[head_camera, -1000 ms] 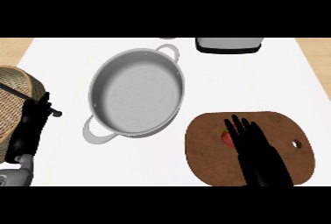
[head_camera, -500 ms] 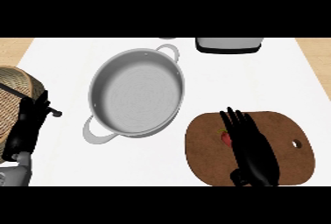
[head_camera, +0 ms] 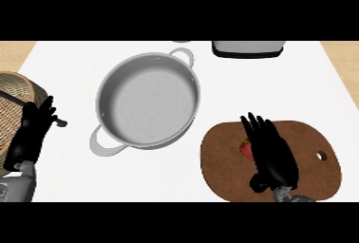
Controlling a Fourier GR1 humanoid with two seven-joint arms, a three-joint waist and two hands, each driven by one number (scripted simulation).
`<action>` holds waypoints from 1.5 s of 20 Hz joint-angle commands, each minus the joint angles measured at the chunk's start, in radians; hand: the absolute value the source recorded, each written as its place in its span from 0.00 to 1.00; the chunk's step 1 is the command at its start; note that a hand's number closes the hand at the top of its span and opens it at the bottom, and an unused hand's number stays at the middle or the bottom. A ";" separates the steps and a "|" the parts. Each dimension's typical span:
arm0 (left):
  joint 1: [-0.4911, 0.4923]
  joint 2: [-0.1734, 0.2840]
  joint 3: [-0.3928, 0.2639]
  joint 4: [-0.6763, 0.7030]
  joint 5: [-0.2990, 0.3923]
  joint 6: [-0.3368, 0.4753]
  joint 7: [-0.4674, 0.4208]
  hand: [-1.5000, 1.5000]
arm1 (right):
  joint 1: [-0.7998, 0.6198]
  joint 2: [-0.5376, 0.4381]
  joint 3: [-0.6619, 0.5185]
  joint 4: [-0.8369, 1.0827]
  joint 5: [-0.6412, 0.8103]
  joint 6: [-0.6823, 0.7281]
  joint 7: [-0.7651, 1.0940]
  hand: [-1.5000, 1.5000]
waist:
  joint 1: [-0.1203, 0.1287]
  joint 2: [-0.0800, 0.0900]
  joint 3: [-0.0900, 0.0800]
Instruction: Pick the bell pepper from the cutting board and place it in the pot
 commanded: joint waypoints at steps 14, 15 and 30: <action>0.028 -0.051 0.045 -0.058 -0.067 -0.030 0.028 0.50 | -0.046 0.036 -0.091 0.181 -0.006 -0.068 -0.091 0.00 | 0.001 0.000 0.000; 0.013 -0.042 0.060 -0.048 -0.047 -0.057 0.012 0.50 | -0.065 0.048 -0.093 0.149 -0.008 -0.017 -0.062 0.00 | 0.000 0.000 0.000; 0.018 -0.067 0.076 0.010 -0.072 -0.051 -0.051 0.50 | -0.093 0.020 -0.037 0.162 0.127 -0.215 -0.166 1.00 | -0.001 0.000 -0.001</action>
